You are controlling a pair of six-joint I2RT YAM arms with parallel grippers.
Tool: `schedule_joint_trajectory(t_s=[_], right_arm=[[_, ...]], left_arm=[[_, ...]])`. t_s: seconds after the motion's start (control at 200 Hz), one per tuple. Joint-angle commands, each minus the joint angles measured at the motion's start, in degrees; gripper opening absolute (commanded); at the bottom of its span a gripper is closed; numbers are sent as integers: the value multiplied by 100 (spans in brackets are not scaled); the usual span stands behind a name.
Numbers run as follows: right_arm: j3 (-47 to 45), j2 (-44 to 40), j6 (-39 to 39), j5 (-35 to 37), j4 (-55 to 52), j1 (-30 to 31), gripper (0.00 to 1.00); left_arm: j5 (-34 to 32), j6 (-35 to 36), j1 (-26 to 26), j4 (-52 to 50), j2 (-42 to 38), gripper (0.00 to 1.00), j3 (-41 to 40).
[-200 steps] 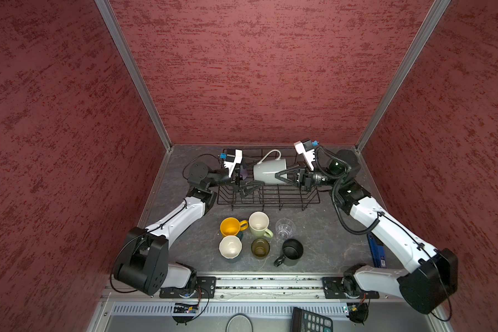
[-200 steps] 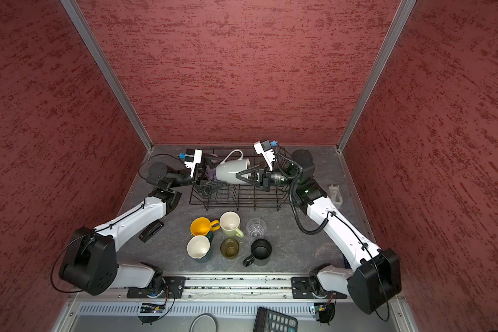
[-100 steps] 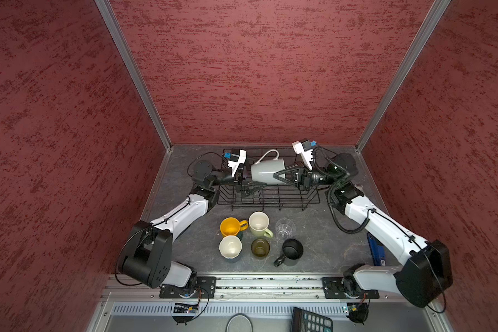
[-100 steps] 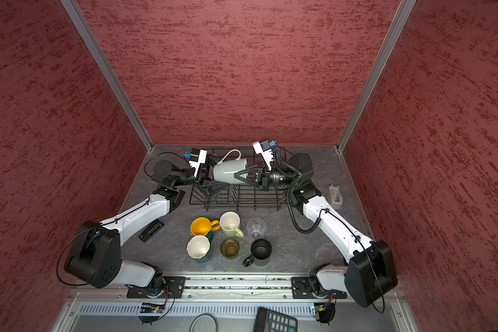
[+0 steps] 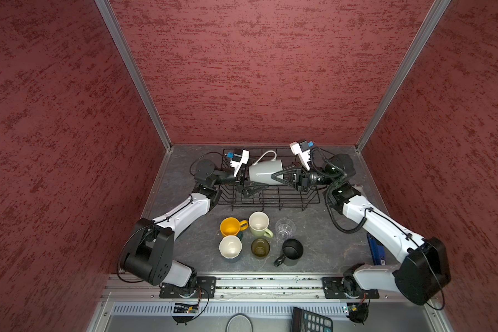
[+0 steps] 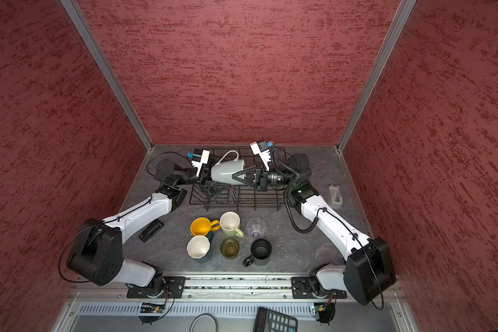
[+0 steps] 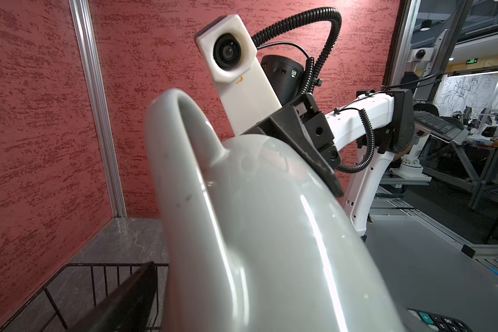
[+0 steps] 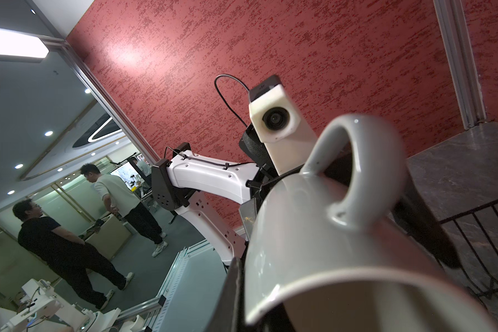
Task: Load cups into a dish rack
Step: Pick up the cup from the bottom-right of the table.
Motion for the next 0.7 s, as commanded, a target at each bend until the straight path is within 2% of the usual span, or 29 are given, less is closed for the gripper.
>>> schedule_joint_trajectory(t_s=[0.0, 0.326, 0.456, 0.691], right_arm=[[-22, -13, -169, -117, 287, 116, 0], [-62, 67, -345, -73, 146, 156, 0], [-101, 113, -155, -98, 453, 164, 0], [-224, 213, 299, -152, 1104, 170, 0]], left_arm=[[-85, -123, -21, 112, 95, 97, 180], [-99, -267, -26, 250, 176, 97, 237], [-88, -275, -39, 254, 197, 97, 232], [-66, -315, -48, 241, 242, 90, 241]])
